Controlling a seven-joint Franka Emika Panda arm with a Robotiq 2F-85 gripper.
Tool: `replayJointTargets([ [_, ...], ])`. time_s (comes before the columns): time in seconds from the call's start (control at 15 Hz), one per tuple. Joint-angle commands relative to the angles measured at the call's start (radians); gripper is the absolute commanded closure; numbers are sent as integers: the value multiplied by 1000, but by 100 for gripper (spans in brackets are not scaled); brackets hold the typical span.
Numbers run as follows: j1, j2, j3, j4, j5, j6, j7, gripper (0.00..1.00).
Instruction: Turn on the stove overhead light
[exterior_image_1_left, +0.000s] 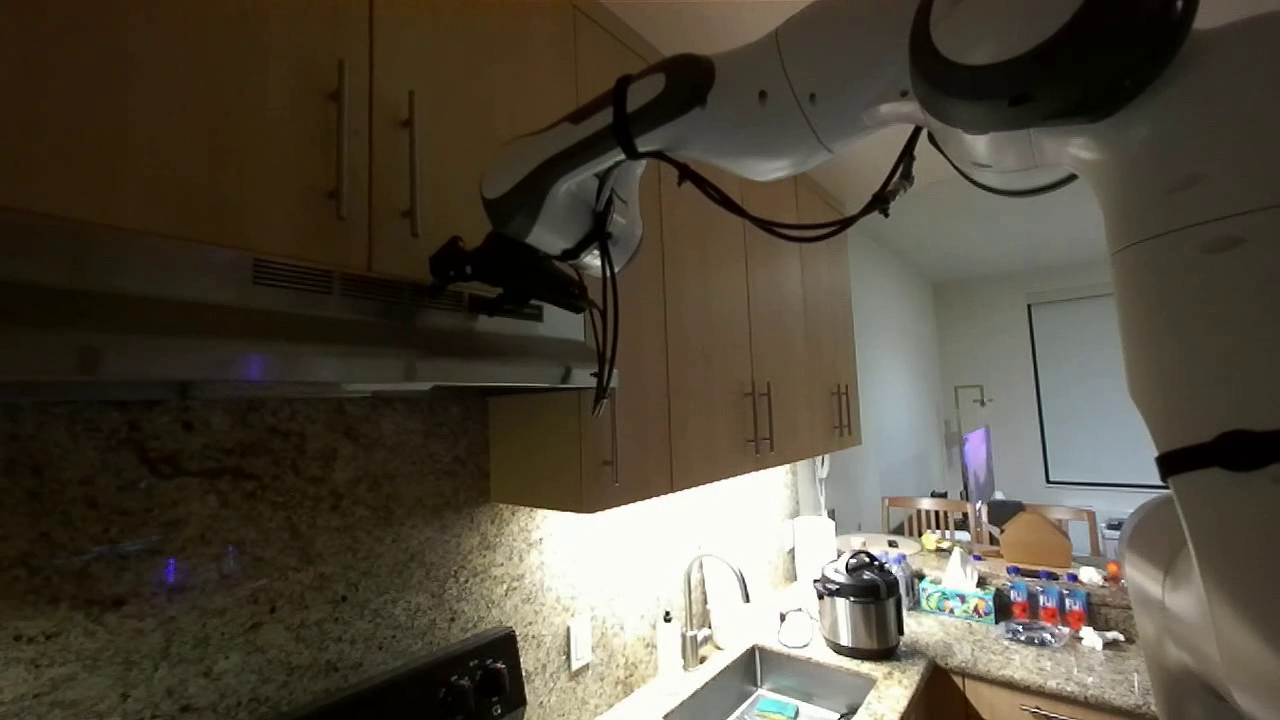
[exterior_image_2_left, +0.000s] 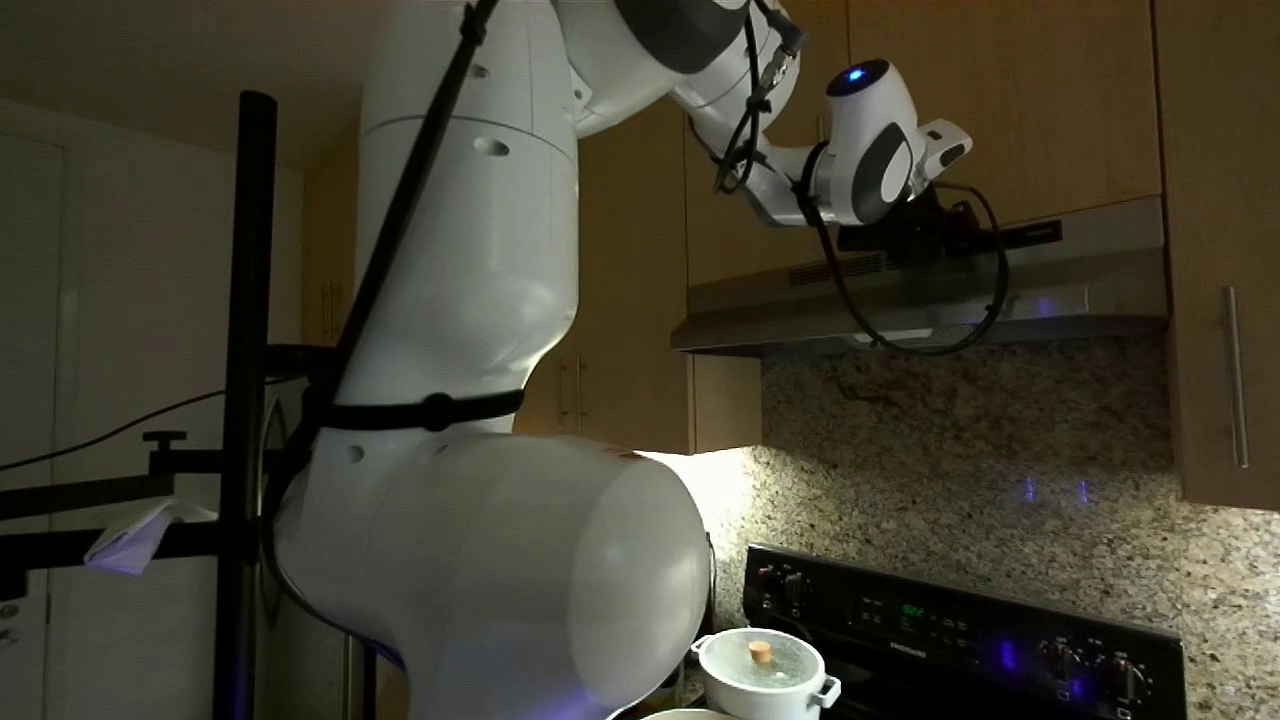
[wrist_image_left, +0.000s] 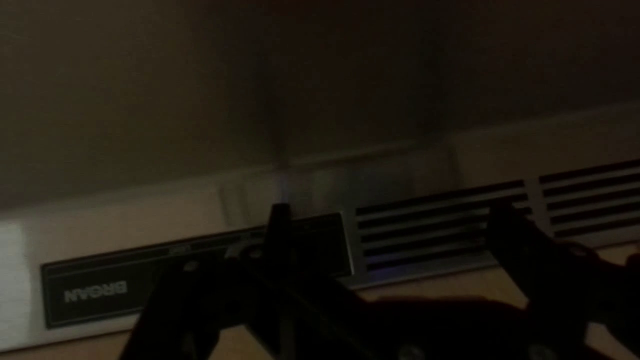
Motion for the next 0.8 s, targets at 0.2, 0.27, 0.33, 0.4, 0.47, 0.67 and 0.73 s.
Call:
replayJointTargets([
  [0.2,5,-6,1,17,71,-36,-28,0],
  [0.27,8,-4,2,24,85,-34,-36,0],
  [0.33,10,1,0,33,88,-34,-39,0],
  [0.4,10,5,0,41,96,-38,-44,0],
  [0.47,8,10,-1,52,94,-42,-41,0],
  [0.67,5,28,-1,85,106,-53,-53,0],
  [0.73,5,36,0,99,109,-58,-58,0],
])
